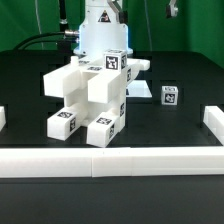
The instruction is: Assemble chair
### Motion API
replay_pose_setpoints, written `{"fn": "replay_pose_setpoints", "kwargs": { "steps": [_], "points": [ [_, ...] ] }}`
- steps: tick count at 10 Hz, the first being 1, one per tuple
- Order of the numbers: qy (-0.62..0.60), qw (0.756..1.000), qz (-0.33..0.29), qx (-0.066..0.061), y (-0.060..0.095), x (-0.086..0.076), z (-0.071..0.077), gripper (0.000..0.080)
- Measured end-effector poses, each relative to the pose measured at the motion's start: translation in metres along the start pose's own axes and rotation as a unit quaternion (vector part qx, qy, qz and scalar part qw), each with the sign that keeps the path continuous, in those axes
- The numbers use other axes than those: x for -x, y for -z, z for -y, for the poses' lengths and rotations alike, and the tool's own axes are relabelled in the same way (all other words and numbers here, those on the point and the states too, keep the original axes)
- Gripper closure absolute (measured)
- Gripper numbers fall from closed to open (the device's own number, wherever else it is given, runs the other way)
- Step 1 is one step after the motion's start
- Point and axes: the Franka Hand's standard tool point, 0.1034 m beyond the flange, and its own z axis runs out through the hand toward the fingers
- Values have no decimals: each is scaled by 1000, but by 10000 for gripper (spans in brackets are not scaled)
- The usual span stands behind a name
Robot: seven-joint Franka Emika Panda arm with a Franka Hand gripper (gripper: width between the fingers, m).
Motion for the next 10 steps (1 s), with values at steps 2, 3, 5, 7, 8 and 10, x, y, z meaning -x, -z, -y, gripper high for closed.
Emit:
{"fn": "replay_pose_setpoints", "kwargs": {
  "steps": [2, 3, 5, 7, 8, 10],
  "points": [
    [-1, 1000, 1, 1, -1, 0, -1, 151],
    [-1, 1000, 1, 1, -2, 0, -1, 151],
    [-20, 1000, 5, -2, -2, 15, 11, 151],
    [-38, 999, 2, 5, -15, 56, 30, 151],
    [-44, 999, -9, 9, -26, 68, 34, 151],
    [-37, 999, -12, 16, -37, 77, 35, 151]
  ]
}}
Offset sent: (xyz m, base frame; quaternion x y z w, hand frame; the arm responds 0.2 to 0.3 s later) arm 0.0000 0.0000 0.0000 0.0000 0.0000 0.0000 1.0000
